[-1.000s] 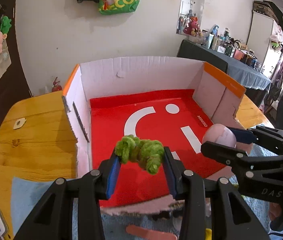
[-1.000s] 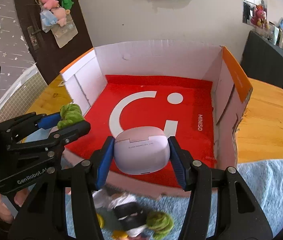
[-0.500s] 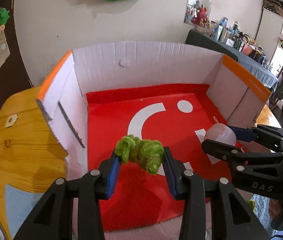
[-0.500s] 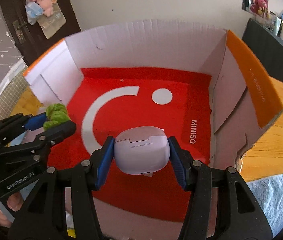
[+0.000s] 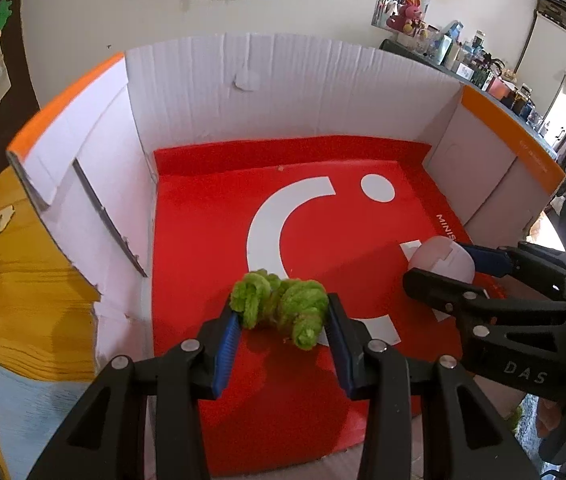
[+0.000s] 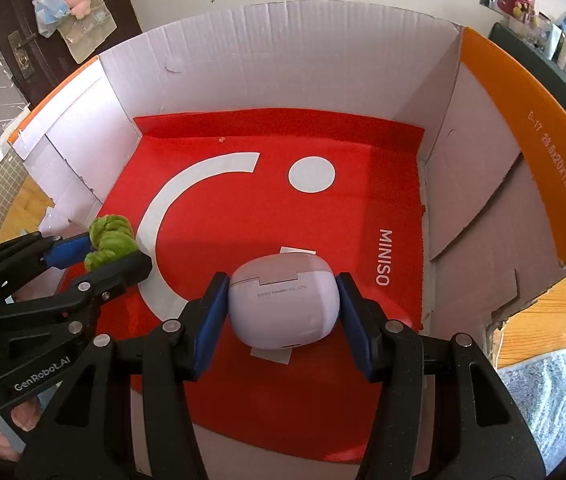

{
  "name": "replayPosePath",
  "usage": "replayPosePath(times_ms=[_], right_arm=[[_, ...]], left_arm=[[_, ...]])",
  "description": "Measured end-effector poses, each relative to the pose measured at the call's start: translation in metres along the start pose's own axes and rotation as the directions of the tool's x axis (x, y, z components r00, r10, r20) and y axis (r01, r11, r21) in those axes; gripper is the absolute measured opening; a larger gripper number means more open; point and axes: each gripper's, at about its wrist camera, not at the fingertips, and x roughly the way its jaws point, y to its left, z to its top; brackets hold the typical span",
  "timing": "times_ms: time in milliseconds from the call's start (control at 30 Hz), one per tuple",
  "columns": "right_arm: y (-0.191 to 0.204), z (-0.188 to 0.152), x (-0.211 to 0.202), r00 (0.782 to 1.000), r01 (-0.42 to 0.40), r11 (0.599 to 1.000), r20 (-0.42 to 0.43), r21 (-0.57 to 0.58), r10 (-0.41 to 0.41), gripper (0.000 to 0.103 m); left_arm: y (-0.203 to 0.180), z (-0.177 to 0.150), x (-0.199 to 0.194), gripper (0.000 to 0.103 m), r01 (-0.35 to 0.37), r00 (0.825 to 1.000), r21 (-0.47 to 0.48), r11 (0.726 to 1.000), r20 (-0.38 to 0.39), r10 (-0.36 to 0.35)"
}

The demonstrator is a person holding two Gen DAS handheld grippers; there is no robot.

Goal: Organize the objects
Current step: 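Lower and release the green figure and pink case onto the red floor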

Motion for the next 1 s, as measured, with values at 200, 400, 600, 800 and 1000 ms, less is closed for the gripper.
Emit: replayPosePath(times_ms=[200, 400, 600, 800, 1000], right_arm=[[-0.0029, -0.002, 0.0004, 1.0, 0.006, 1.0, 0.007, -0.008, -0.006, 0.052], [-0.0055, -0.0024, -0.0006, 1.0, -0.001, 1.0, 0.016, -0.003, 0.001, 0.052], [-0.0077, -0.0017, -0.0017, 1.0, -0.004, 1.0, 0.022, -0.004, 0.004, 0.052], [-0.0043, 0.0001, -0.003, 1.0, -0.004, 1.0, 0.027, -0.012, 0.005, 0.053], [0.0009, 0.0021, -0.0072, 0.999, 0.006, 1.0, 0.046, -0.02, -0.005, 0.057]], left_arm=[[-0.001, -0.0009, 0.0005, 0.043, -0.005, 1.0, 0.002, 1.0, 0.002, 0.005], [-0.0011, -0.0007, 0.0, 0.043, -0.007, 1.0, 0.002, 1.0, 0.005, 0.006], [0.0002, -0.0002, 0.0, 0.043, -0.004, 1.0, 0.002, 1.0, 0.007, 0.004], [0.0001, -0.0001, 0.0002, 0.046, -0.003, 1.0, 0.005, 1.0, 0.01, 0.003], [-0.0002, -0.0004, -0.0002, 0.046, -0.003, 1.0, 0.005, 1.0, 0.013, 0.002]])
